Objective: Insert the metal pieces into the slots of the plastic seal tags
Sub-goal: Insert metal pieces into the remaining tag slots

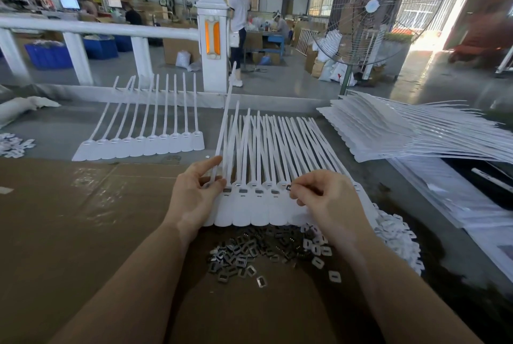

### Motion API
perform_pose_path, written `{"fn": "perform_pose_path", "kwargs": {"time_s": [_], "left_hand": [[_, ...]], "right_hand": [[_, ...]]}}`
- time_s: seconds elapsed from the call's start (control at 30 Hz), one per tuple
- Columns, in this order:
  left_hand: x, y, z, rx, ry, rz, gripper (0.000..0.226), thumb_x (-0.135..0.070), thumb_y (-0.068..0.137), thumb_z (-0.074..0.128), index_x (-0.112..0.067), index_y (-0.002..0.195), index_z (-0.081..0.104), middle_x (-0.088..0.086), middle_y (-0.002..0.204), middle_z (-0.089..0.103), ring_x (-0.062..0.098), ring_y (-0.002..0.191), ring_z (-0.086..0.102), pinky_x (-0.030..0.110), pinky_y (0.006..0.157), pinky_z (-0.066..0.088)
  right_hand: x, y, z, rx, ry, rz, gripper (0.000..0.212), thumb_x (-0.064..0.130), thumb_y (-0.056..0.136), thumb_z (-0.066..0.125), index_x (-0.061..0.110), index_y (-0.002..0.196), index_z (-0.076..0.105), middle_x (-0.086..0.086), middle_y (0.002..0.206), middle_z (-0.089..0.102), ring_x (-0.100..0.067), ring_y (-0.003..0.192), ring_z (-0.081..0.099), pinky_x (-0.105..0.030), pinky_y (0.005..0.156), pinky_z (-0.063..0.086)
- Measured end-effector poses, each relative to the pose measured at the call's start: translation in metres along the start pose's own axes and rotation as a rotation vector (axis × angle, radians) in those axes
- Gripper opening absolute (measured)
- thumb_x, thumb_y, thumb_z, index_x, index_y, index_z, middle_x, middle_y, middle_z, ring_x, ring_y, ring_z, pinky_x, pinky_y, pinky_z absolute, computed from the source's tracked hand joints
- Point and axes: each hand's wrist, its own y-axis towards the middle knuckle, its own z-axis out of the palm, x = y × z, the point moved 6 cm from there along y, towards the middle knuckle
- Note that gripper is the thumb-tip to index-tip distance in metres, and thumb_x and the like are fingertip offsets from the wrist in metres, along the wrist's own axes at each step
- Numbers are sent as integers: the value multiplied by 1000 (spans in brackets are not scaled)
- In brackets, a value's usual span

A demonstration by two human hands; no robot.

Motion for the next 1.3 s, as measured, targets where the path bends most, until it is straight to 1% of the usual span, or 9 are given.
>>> {"fn": "perform_pose_path", "kwargs": {"time_s": [0.1, 0.23, 0.43, 0.63, 0.77, 0.93, 1.1, 1.2, 1.3], "left_hand": [[0, -1, 0, 5, -10, -8, 44, -7, 88, 63, -26, 127, 57, 6, 122, 61, 11, 98, 61, 39, 100, 46], [1, -1, 1, 4, -25, -26, 43, -6, 88, 63, -27, 125, 57, 8, 120, 61, 16, 98, 63, 43, 100, 45], [2, 0, 2, 6, -45, -44, 43, -5, 88, 63, -28, 124, 58, 8, 119, 62, 21, 100, 62, 45, 100, 45], [2, 0, 2, 5, -40, -41, 44, -6, 87, 63, -26, 126, 58, 9, 118, 63, 16, 95, 63, 42, 99, 47], [2, 0, 2, 0, -36, -47, 44, -6, 88, 63, -27, 126, 58, 9, 119, 63, 19, 98, 62, 43, 98, 47], [2, 1, 2, 3, -35, -35, 43, -6, 88, 63, -27, 125, 58, 8, 121, 61, 14, 94, 63, 44, 99, 47], [4, 2, 1, 5, -43, -35, 43, -6, 87, 63, -29, 123, 58, 8, 121, 61, 19, 102, 62, 45, 100, 46], [5, 2, 2, 9, -42, -32, 43, -6, 87, 63, -29, 124, 58, 9, 120, 61, 23, 108, 60, 46, 101, 44], [4, 2, 1, 17, -25, -14, 43, -7, 88, 63, -26, 126, 57, 8, 120, 61, 18, 103, 61, 44, 102, 44]], "right_hand": [[-5, 11, -8, -41, -94, 14, 9, 13, 86, 63, 17, 79, 66, 7, 71, 66, -4, 66, 60, -8, 57, 42], [-9, 23, -10, -39, -244, 12, 8, 15, 88, 61, 17, 83, 67, 4, 78, 65, -8, 71, 60, -16, 60, 43], [-9, 32, 1, 78, -402, -4, 13, 14, 93, 54, 14, 93, 67, 3, 88, 63, -9, 74, 56, -20, 64, 43], [-11, 32, 8, 147, -470, 10, 15, 17, 94, 53, 14, 95, 68, 5, 90, 57, -7, 79, 52, -21, 72, 40], [-14, 32, 9, 146, -474, 34, 15, 16, 92, 55, 13, 92, 70, 5, 82, 60, -8, 75, 55, -22, 72, 43], [-15, 31, 6, 79, -406, 20, 13, 13, 89, 60, 12, 88, 73, 6, 78, 61, -5, 71, 56, -15, 63, 41], [-14, 28, 2, 17, -343, -16, 18, 10, 91, 56, 10, 95, 73, 4, 85, 67, -4, 75, 57, -5, 64, 37], [-15, 25, 2, 13, -324, -14, 20, 9, 92, 53, 11, 100, 71, 3, 94, 68, -5, 82, 57, -5, 68, 37], [-12, 19, 0, 8, -335, -27, 22, 6, 92, 52, 13, 101, 70, 3, 96, 66, -6, 83, 57, -5, 68, 38]]}}
